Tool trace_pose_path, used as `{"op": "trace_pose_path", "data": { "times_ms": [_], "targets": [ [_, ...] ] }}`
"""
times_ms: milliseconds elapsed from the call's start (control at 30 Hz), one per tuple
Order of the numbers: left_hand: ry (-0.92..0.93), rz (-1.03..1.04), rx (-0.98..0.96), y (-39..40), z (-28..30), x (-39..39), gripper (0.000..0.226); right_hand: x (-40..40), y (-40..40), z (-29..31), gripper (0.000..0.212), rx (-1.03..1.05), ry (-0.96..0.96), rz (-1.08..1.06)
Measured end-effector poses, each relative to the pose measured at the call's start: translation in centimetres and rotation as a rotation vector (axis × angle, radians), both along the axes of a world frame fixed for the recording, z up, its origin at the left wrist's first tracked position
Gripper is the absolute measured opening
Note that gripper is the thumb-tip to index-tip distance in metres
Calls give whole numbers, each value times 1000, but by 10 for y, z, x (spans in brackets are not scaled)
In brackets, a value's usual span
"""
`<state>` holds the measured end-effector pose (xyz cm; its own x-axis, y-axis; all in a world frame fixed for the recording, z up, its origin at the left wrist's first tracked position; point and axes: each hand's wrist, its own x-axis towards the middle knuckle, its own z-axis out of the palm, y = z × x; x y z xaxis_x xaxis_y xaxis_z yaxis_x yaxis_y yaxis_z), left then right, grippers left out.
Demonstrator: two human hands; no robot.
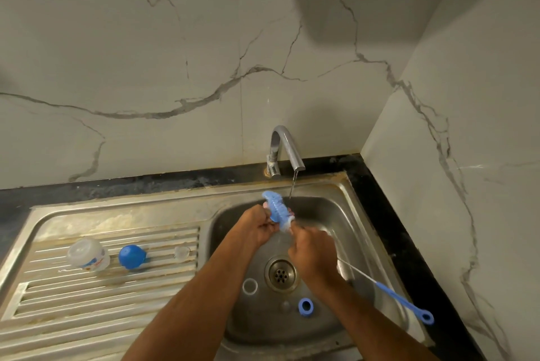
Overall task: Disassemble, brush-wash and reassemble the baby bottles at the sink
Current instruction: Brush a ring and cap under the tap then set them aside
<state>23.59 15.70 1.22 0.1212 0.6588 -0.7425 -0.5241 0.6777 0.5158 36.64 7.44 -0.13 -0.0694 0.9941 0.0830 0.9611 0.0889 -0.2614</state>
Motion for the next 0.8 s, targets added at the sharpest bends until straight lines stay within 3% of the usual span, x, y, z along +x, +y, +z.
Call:
{"op": "trace_pose_path", "data": {
  "times_ms": [100,200,367,467,633,800],
  "targets": [
    [2,-12,-11,3,5,-4,15,4,-7,-3,41,23,0,46],
    [32,-46,30,-5,3,-3,18,7,8,4,32,42,24,-82],
    [22,-26,8,9,4,-6,25,6,-2,8,39,22,16,38],
    [58,-65,22,1,11,-1,29,14,12,9,28,51,45,-76],
    [49,-82,-10,10,9,1,18,10,1,3,35,10,38,46],
    [24,-63,-31,4,4,3,21,16,14,4,18,28,23,-131]
  ]
}}
